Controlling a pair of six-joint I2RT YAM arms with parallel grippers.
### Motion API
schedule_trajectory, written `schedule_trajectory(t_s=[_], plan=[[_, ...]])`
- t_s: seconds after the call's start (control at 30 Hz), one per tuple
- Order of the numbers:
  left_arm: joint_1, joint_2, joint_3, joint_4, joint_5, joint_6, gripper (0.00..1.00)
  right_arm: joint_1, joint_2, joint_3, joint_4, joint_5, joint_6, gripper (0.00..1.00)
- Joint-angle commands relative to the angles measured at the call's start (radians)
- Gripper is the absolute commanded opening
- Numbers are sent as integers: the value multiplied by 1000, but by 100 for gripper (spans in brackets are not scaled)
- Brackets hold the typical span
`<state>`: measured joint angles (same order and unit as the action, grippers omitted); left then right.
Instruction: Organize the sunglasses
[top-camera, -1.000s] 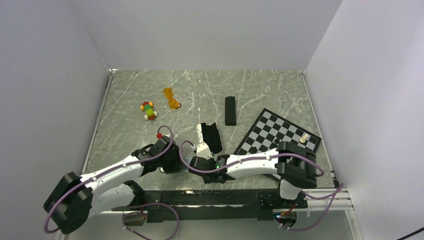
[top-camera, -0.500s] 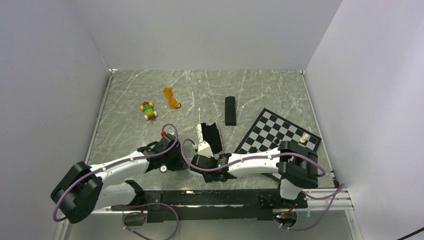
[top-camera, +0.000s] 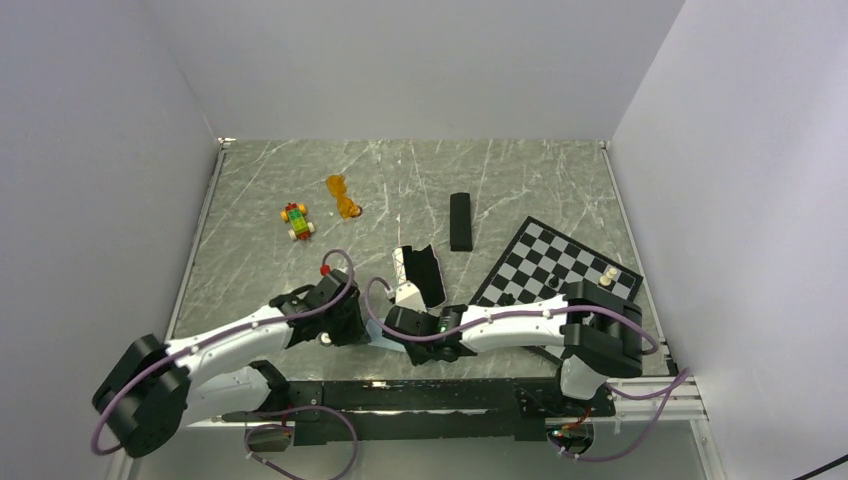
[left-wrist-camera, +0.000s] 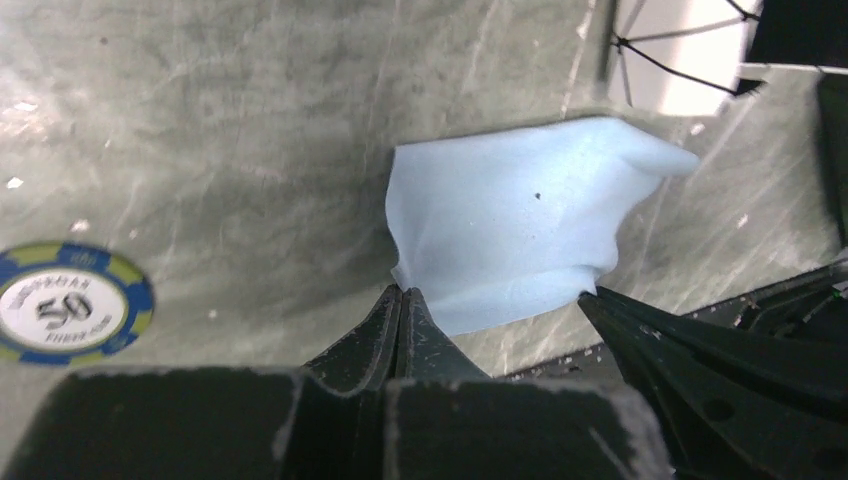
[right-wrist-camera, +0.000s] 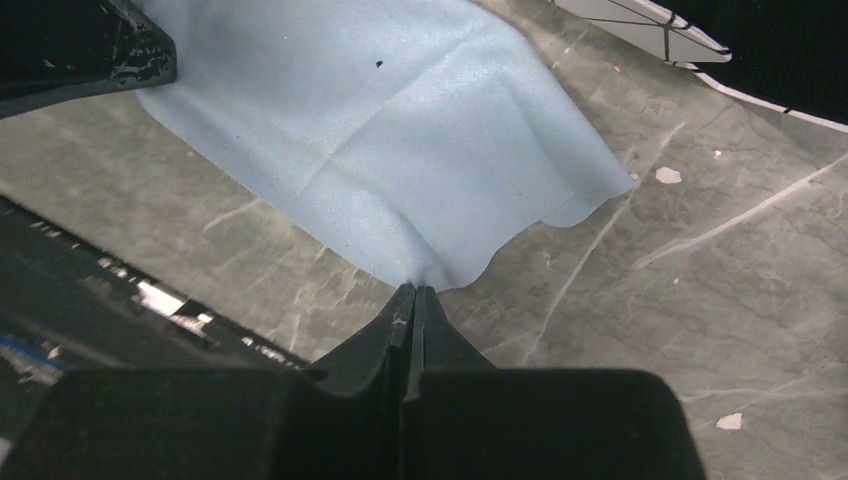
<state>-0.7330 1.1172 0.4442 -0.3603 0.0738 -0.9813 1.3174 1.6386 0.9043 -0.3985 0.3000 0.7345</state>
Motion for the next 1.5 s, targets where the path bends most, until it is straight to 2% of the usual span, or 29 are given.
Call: schedule_trajectory(t_s=[0.0,0.43,0.77,0.9,1.0,1.17,1.23,1.33,1.47], plan=[[-19,-162,55,-151,-57,0,0,-4,-90,31,-13,-76,-50,4],[-41,-517,86,-380,12,-89,0,-10,-201,115,-39,-444,-158,4],[-54,-628,227,-577,54,-101,0,-51,-235,123,54,-752,-178,3],[-54,-609,280,-637,33,-89,0,-107,-250,73,112,-853,-145,3],[-54,-576,274,-583,45,-79,0,-170,-266,22,174,-952,-99,2],[-53,-445,239,-476,10,-57,0,-286,-229,-52,186,-1013,-70,2],[-49,-377,229,-412,-24,-42,0,-323,-214,-86,197,-981,-60,3],[-28,-261,222,-299,-68,-9,0,-385,-190,-93,146,-839,-75,3],[36,-88,231,-155,-5,69,0,-433,-140,-69,114,-714,-97,4]])
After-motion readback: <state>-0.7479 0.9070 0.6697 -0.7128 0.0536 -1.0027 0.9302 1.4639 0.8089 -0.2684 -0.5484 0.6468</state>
